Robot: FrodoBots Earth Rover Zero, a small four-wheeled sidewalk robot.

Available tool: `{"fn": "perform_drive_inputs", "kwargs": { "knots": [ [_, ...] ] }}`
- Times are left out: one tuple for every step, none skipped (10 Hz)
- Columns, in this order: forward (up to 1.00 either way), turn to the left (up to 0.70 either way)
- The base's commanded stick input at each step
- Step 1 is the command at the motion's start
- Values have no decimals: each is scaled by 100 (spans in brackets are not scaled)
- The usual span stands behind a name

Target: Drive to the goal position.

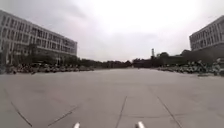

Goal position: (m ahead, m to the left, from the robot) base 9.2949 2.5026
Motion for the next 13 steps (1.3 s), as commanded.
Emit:
{"fn": "perform_drive_inputs", "kwargs": {
  "knots": [
    [50,-24],
    [50,-15],
    [50,0],
    [50,0],
    [50,0],
    [50,0],
    [50,0],
    [50,0],
    [50,0],
    [50,0],
    [50,0],
    [50,0],
    [50,0]
  ]
}}
